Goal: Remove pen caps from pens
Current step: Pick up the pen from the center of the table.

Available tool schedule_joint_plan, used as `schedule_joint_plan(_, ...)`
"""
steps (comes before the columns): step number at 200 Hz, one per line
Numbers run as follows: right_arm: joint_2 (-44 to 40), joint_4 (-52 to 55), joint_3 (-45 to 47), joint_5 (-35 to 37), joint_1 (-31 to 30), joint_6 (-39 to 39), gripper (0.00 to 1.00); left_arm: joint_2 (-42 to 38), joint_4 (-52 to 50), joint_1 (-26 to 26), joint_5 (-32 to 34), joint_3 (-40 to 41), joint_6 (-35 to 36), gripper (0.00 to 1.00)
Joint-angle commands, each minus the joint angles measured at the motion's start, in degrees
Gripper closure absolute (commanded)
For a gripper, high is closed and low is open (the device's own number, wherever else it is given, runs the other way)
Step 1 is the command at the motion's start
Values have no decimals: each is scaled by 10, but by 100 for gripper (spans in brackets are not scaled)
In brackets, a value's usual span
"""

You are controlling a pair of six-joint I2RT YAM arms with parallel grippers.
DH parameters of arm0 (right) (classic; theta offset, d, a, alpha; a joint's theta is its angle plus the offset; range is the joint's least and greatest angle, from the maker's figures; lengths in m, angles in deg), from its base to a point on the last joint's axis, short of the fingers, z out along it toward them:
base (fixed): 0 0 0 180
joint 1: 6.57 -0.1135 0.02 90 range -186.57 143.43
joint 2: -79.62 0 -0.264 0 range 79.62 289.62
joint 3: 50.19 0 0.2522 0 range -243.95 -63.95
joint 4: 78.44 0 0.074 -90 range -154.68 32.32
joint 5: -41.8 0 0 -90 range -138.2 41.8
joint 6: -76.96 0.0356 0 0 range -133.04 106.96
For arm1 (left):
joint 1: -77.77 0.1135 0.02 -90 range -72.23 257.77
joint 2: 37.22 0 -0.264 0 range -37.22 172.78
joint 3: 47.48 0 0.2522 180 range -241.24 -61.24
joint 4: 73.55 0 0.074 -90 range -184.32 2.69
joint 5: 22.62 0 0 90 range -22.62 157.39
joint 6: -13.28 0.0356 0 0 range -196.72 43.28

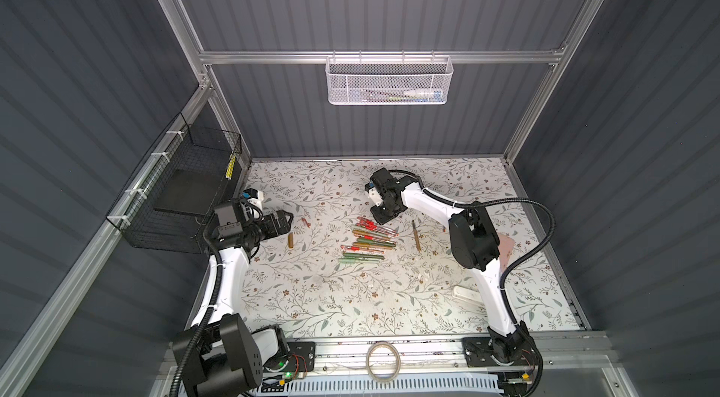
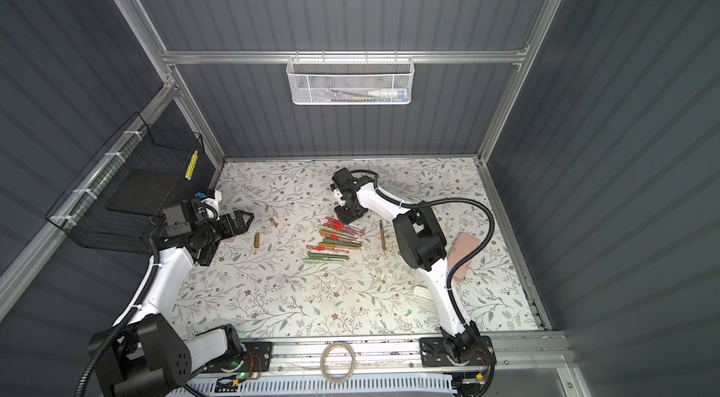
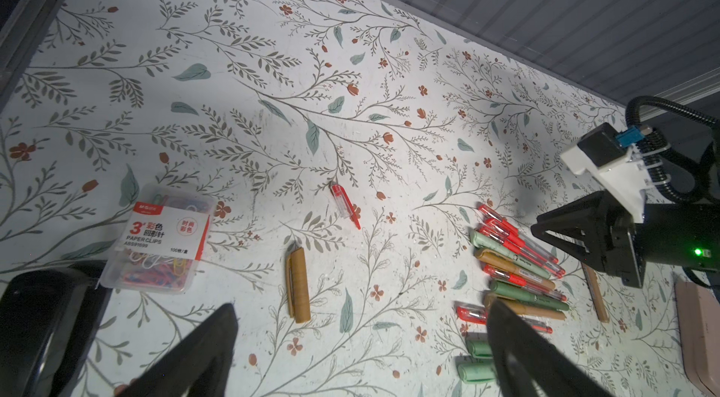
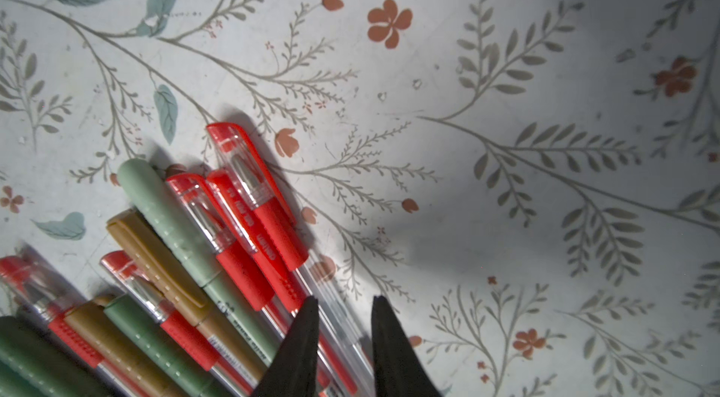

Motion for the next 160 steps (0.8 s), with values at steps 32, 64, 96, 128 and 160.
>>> schedule_joint_plan(32,16,31,-15,-13,0,-17,76,-13,-4,10,-5,-6,-4,0)
schedule_joint_plan(64,17,30,-8,-20,1,-20,76,-10,-7,9,-1,-9,-3,0)
schedule_joint_plan(96,25,44,-19,-21,-1,-18,75,-6,-12,9,-3,-13,-4,0)
schedule_joint_plan(128,25,26,-9,-11,0,-22,74,-7,-2,10,-5,-5,-4,0)
schedule_joint_plan(160,35,27,-12,-10,1,-26,74,-5,-9,10,2,-12,-3,0)
